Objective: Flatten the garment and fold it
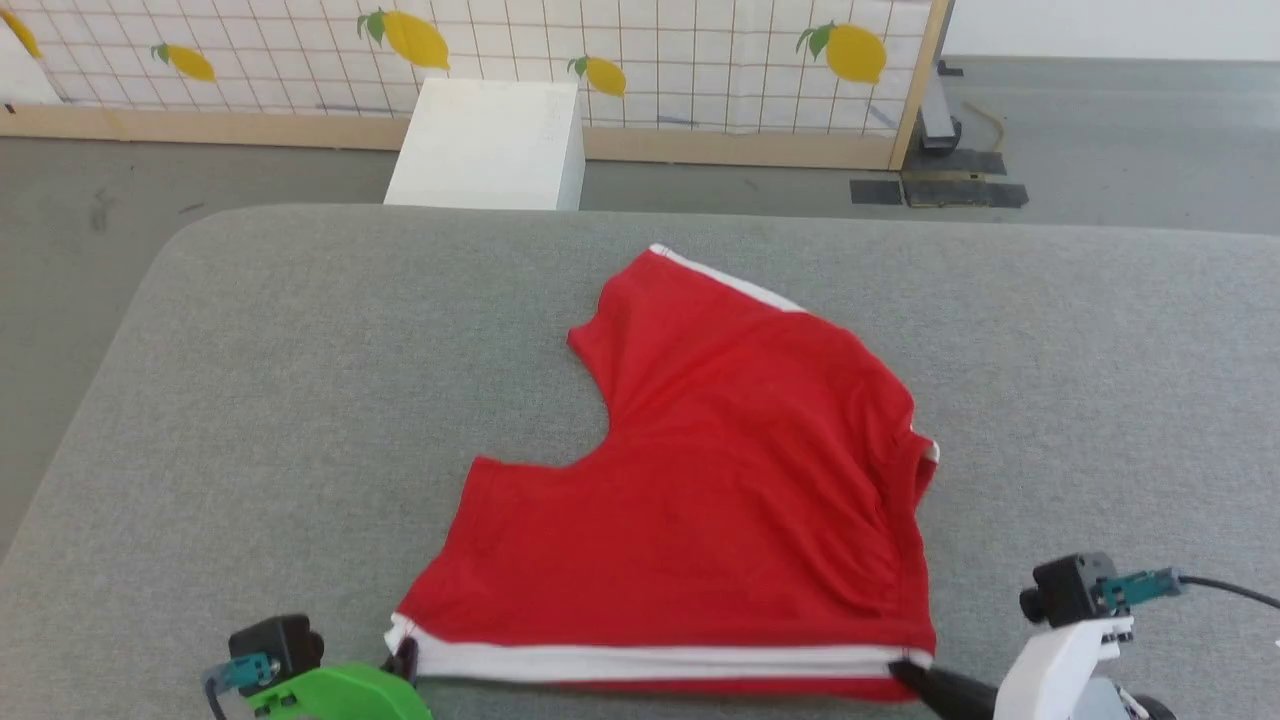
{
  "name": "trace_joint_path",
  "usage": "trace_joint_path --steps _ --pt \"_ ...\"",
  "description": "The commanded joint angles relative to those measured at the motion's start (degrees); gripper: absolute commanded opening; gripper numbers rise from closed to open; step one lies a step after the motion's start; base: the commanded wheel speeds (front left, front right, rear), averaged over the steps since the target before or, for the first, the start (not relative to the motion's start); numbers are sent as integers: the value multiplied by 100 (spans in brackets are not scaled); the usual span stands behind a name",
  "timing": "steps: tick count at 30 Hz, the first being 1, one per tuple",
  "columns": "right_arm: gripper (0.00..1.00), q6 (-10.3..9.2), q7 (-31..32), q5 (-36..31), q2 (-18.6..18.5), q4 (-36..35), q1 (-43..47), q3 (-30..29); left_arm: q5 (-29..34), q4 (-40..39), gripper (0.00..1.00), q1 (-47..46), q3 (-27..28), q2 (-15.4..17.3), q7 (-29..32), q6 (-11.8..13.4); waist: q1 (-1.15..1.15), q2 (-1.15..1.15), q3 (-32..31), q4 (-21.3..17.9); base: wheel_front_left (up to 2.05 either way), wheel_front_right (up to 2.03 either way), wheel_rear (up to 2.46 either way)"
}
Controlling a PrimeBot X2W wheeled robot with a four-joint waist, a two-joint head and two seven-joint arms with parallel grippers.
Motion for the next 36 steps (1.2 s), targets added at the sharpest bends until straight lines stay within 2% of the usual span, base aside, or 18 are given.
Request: trace_joint_path --steps 1,4,8,16,22,23,36 --pt "0 -8 112 -72 9 -79 98 -61 -61 -70 0 109 43 85 35 69 1 0 -23 -8 0 0 0" --pt "0 -8 301 -112 82 -231 199 -151 -57 -257 0 169 79 117 19 121 1 0 -42 -14 0 0 0" --pt "0 -8 215 -257 263 -353 149 -325 4 -434 0 -25 91 132 -42 114 1 0 -8 -27 0 0 0" --pt "0 -8 111 -480 529 -400 -295 -475 281 -276 0 -1309 -35 132 -27 -49 1 0 388 -112 0 0 0" --pt "0 -8 4 -540 618 -381 -758 -479 476 411 0 -2640 -272 -9 54 -356 1 0 873 -261 0 0 0" --pt "0 -8 -75 -532 670 -330 -979 -486 568 881 0 -3313 -431 -132 107 -546 1 0 1127 -335 0 0 0" --pt "0 -8 -542 -334 844 -164 -1778 -442 891 2692 0 -5572 -809 -603 81 -1058 1 0 2152 -718 0 0 0"
